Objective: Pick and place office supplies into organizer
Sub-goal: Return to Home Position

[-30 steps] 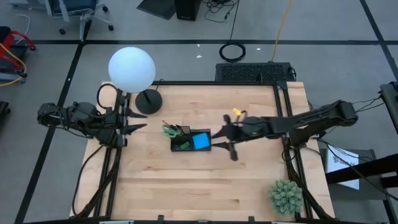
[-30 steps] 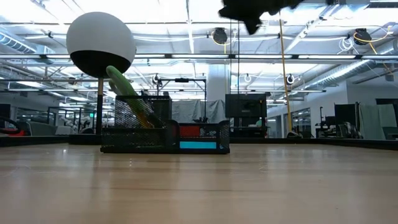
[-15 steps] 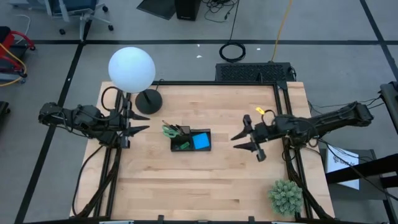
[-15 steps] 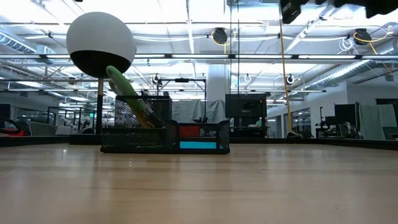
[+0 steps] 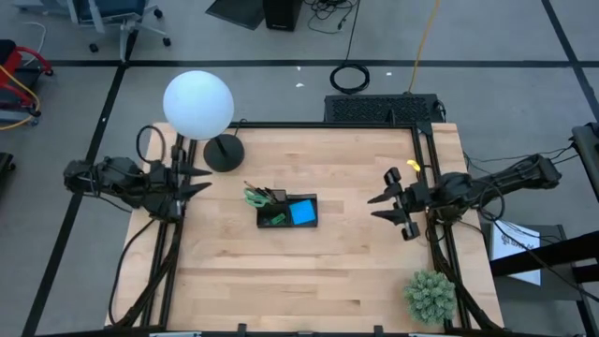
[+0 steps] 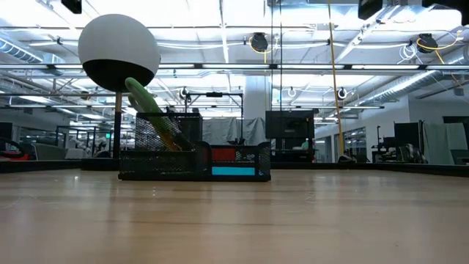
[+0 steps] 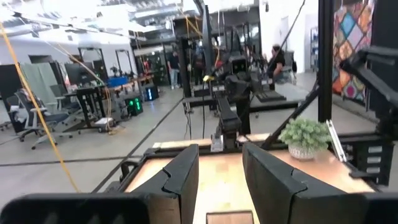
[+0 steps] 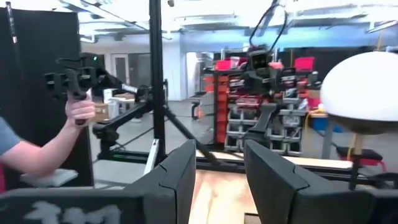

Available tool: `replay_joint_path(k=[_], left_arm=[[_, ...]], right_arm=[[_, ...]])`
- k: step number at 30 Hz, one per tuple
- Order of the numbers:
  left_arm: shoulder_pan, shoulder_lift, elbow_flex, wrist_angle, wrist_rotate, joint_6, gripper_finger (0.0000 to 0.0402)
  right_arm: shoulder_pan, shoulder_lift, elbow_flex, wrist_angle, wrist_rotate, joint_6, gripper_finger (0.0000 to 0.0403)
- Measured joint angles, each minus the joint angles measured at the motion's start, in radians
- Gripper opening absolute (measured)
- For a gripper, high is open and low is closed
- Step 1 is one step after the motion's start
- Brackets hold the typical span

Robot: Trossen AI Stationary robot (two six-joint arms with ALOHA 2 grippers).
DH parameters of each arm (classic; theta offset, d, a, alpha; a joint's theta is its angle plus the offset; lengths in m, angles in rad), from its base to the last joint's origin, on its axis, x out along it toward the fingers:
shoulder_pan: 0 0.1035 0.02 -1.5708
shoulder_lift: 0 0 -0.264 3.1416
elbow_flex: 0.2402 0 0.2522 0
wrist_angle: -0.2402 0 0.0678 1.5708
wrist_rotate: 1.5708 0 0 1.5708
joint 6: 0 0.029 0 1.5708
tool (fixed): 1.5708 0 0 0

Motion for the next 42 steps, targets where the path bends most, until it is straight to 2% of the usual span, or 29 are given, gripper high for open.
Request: replay_joint_path(k=[10,14,22,32,38,42], left_arm=[[0.0,-0.185,-0.017,-0.125,0.021,-0.032,0.0131],[0.0,-0.241,-0.037,-0.125,0.072,-0.024,0.0131],[0.0,-0.245,-0.09,-0.088,-0.046,-0.01,0.0131],[0.0,-0.245,-0.095,-0.065,-0.054,-0.009,0.0131],[0.002,-0.245,-0.187,0.117,-0.053,0.017,0.0131],[0.024,-0.245,-0.2,0.133,-0.079,0.022,0.0131]], right_arm=[[0.002,-0.129,-0.064,-0.001,-0.007,-0.024,0.0128],[0.002,-0.204,-0.102,-0.001,-0.006,-0.026,0.0128],[0.002,-0.346,-0.169,-0.001,-0.006,-0.029,0.0128],[0.002,-0.461,-0.221,-0.026,-0.006,-0.026,0.0128],[0.002,-0.523,-0.244,-0.032,-0.007,-0.031,0.0128],[0.002,-0.549,-0.252,-0.057,-0.007,-0.032,0.0128]])
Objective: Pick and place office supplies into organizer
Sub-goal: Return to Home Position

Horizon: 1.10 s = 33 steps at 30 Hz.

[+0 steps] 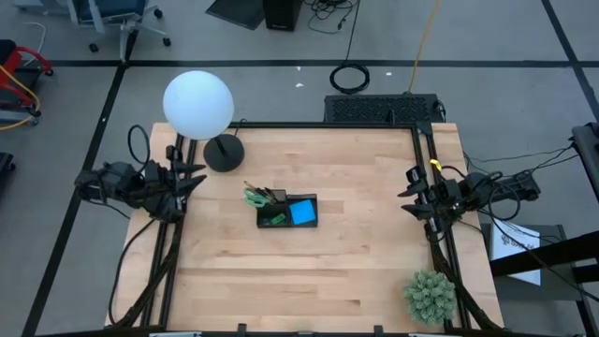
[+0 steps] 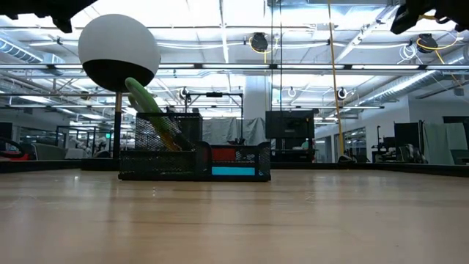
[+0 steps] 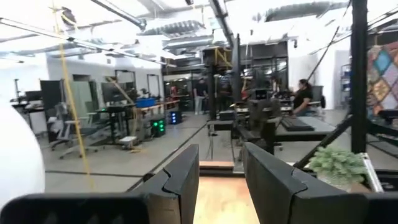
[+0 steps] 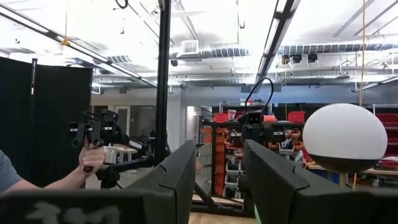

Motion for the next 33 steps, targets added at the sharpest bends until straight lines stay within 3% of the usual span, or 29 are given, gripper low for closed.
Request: replay_joint_path(k=[10,28,33], left_arm=[[0.071,0.007,-0.01,-0.001,0.159,-0.002,0.0131],[0.197,0.007,-0.063,0.041,0.247,-0.043,0.0131],[0.211,0.007,-0.097,0.079,0.262,-0.036,0.0131]], right_arm=[[-0.003,-0.07,-0.04,-0.005,0.003,-0.005,0.0128],[-0.003,-0.073,-0.041,0.015,-0.001,-0.045,0.0128],[-0.002,-0.074,-0.104,0.159,0.0,-0.072,0.0128]])
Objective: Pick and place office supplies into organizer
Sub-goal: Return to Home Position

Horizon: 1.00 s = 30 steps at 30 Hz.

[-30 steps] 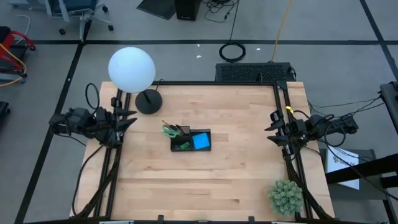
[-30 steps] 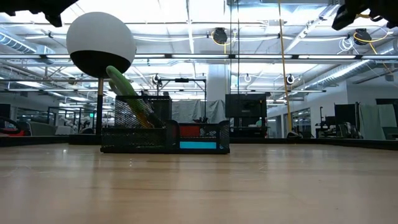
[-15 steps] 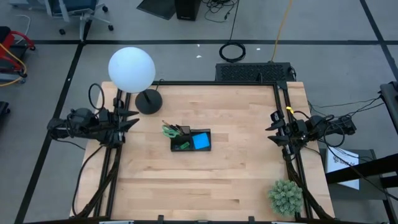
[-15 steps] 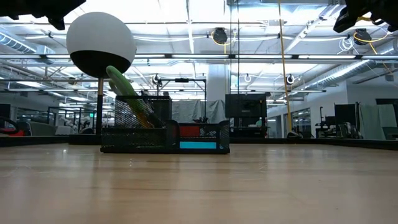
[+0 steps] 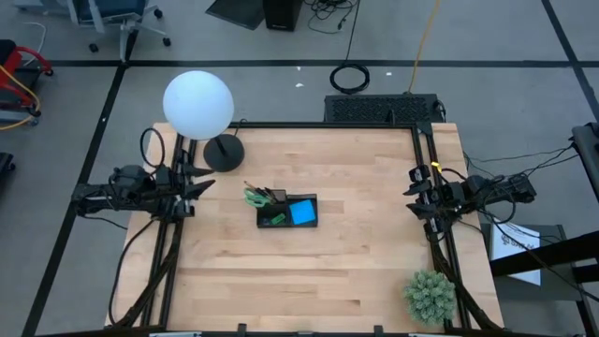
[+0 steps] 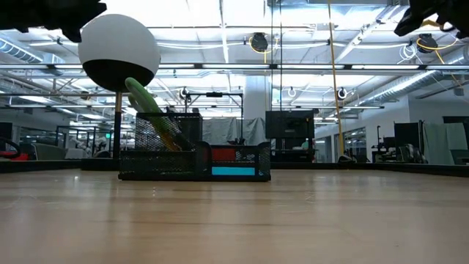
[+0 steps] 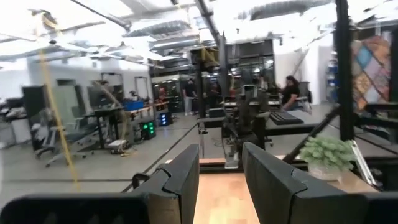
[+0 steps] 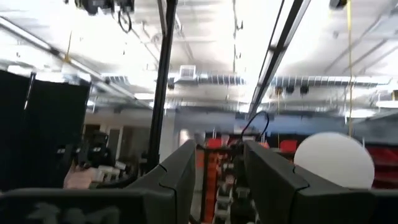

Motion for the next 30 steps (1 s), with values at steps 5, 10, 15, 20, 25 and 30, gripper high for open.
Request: replay_joint_path(k=[5,10,15,20,25,30], left_arm=[[0.002,0.0,-0.001,0.023,0.128,0.043,0.0131],[0.002,0.0,-0.001,-0.004,0.129,0.052,0.0131],[0.002,0.0,-0.001,-0.022,0.134,0.065,0.0131],[0.002,0.0,-0.001,-0.066,0.134,0.082,0.0131],[0.002,0.0,-0.001,-0.09,0.134,0.094,0.0131],[0.002,0.0,-0.001,-0.143,0.134,0.122,0.0131]], right_arm=[[0.0,-0.001,-0.06,0.13,0.038,-0.01,0.0128],[0.0,-0.001,-0.062,0.086,0.052,-0.009,0.0128],[0.0,0.0,-0.063,0.023,0.053,-0.009,0.0128],[0.0,0.0,-0.064,-0.098,0.075,-0.017,0.0128],[0.0,0.0,-0.064,-0.243,0.133,-0.026,0.0128],[0.0,0.0,-0.065,-0.326,0.165,-0.028,0.0128]])
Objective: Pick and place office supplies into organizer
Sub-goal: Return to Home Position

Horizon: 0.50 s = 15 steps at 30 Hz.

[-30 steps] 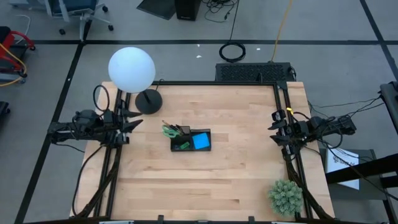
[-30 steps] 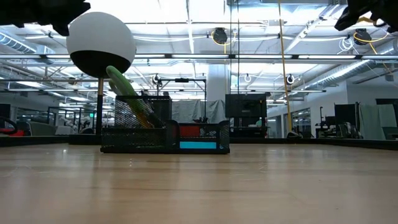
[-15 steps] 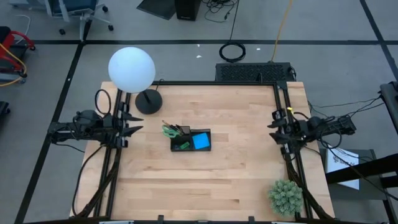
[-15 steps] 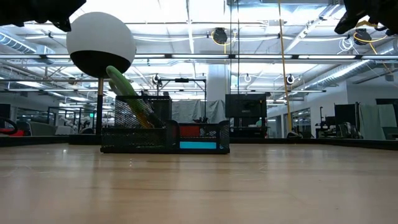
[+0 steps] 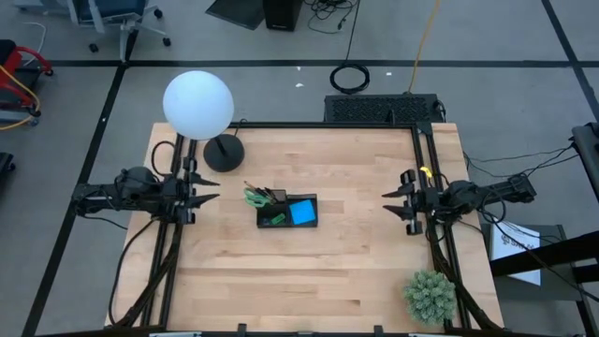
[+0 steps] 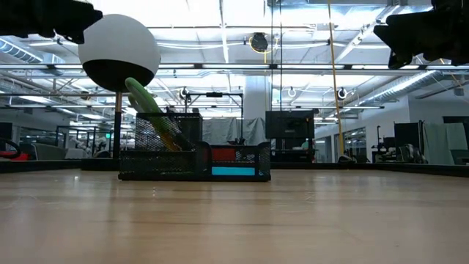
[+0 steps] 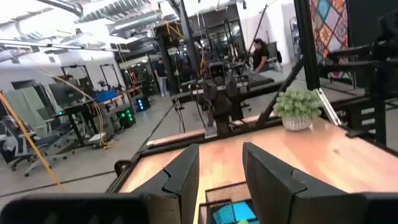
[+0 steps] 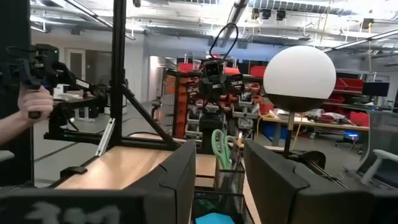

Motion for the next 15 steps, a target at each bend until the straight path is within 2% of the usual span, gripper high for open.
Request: replay_joint_path(k=[3,8,13,15], left_arm=[[0.0,0.0,0.0,0.015,0.006,-0.005,0.0131],[-0.001,0.0,-0.05,0.175,0.107,0.008,0.0131],[0.0,0.0,-0.225,0.49,0.06,0.035,0.0131],[0.0,0.0,-0.254,0.524,0.022,0.046,0.0131]], right_arm=[[0.0,0.0,0.0,0.002,-0.002,-0.003,0.0128],[0.0,0.0,0.0,-0.001,-0.002,0.001,0.0128],[0.0,0.0,0.0,-0.001,-0.002,0.005,0.0128],[0.0,0.0,0.0,-0.002,-0.002,0.007,0.0128]])
